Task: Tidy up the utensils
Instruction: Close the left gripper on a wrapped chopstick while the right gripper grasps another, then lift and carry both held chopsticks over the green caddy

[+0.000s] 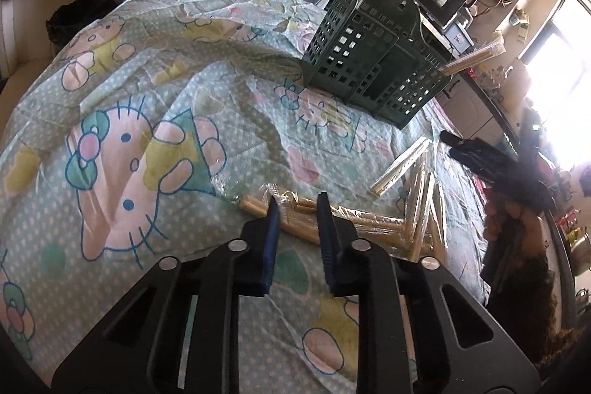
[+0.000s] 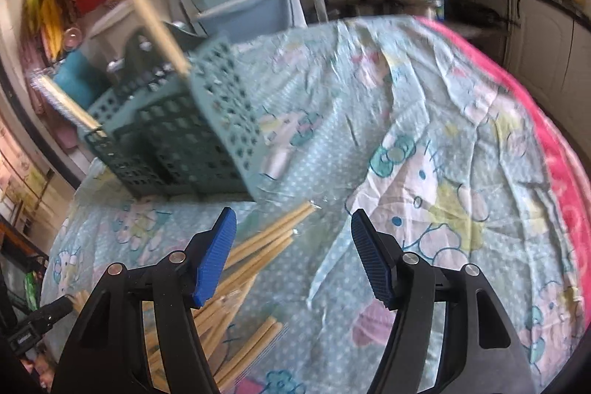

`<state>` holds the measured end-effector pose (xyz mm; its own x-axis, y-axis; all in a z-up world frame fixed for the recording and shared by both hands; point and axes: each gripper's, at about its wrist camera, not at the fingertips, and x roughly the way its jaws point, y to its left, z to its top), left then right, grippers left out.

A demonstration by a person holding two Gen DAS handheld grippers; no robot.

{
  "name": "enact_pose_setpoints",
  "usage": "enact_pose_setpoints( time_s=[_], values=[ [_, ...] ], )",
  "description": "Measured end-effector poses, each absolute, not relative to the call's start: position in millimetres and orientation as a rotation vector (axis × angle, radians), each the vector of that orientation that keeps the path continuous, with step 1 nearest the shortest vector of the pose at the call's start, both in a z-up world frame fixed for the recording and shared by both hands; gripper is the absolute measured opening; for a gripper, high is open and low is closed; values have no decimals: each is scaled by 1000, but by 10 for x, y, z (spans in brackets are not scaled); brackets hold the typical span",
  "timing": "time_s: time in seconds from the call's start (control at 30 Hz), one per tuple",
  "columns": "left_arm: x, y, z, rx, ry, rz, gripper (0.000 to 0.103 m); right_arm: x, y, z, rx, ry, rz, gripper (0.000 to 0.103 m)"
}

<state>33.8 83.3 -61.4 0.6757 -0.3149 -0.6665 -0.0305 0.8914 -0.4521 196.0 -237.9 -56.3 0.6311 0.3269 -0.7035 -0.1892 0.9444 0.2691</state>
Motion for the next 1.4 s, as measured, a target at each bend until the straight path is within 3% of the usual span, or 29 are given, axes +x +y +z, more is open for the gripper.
enact_pose_setpoints(
  time_s=[0.4,0.5,0.67,1.4],
  values=[
    [427,847,-513,-445,788,-182,9,2390,-2517,-839,406,943,317,40],
    [466,841,-503,-441,783,-183,8,2429,-2543,-851,434,945,309,32],
    [542,839,-453,-436,767,-186,7,2478,-2579,-847,429,935,297,5],
    [912,776,24,-431,631,-234,2,1693,-2311,52,375,659,519,3]
  ],
)
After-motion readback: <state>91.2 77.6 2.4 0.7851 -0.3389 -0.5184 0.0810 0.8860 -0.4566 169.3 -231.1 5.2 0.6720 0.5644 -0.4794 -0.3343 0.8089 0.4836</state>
